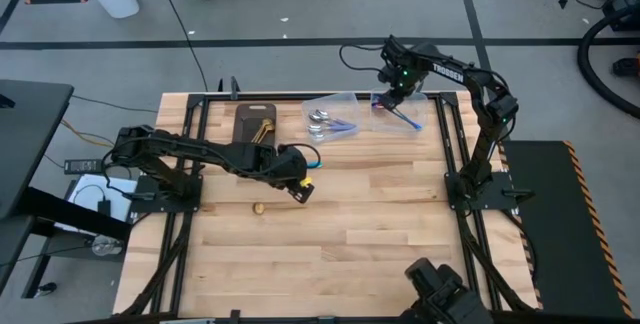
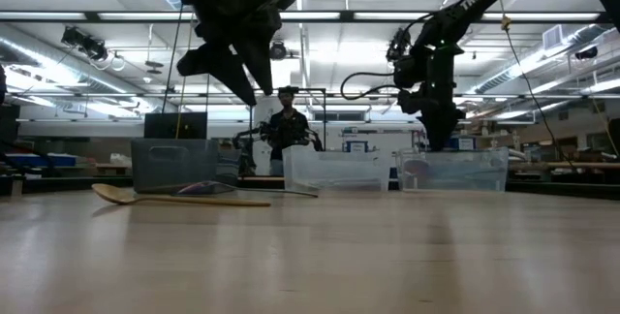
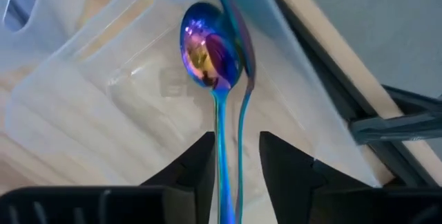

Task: Sort silverware by color (type)
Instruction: Put the gold spoon into the black bin

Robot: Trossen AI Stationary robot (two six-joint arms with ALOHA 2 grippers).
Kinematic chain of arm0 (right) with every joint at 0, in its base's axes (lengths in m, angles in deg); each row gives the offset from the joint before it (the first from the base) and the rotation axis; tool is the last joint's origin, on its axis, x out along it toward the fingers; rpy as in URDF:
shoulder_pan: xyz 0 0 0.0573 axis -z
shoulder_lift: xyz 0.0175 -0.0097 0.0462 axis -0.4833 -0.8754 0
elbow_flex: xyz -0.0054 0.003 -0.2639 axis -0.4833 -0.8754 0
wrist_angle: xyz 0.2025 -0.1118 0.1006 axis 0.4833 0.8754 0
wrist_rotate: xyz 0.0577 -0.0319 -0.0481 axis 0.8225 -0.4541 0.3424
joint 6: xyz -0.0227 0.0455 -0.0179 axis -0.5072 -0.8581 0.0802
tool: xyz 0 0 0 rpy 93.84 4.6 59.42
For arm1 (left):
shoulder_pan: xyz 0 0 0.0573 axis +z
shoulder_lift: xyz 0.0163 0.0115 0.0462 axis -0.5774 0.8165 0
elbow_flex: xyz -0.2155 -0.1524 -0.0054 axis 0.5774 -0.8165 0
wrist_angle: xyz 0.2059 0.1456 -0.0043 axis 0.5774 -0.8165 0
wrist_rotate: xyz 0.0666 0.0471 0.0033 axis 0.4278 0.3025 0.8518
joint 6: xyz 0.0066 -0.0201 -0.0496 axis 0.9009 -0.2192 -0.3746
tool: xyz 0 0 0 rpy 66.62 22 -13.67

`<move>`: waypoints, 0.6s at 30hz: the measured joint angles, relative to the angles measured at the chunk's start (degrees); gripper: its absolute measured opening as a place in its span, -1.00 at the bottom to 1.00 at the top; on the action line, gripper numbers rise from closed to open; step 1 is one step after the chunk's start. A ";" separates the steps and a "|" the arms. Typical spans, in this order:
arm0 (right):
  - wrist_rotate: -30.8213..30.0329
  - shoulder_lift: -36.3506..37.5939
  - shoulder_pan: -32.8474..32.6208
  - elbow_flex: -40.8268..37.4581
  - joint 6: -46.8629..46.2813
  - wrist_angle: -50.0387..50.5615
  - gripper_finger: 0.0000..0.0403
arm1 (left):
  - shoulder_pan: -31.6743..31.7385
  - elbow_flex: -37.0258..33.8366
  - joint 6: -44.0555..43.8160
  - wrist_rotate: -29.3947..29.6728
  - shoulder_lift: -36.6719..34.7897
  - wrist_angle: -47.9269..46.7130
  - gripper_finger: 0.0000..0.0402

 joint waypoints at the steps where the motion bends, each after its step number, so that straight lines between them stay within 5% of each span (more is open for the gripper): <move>1: 0.04 0.00 -0.19 0.00 0.00 0.50 -0.38 | 0.00 0.00 0.27 -0.66 0.00 -0.42 -0.22; 18: 0.83 2.99 -5.05 0.13 -0.47 2.15 -0.39 | 0.37 0.00 10.47 -1.16 0.00 -4.91 -0.22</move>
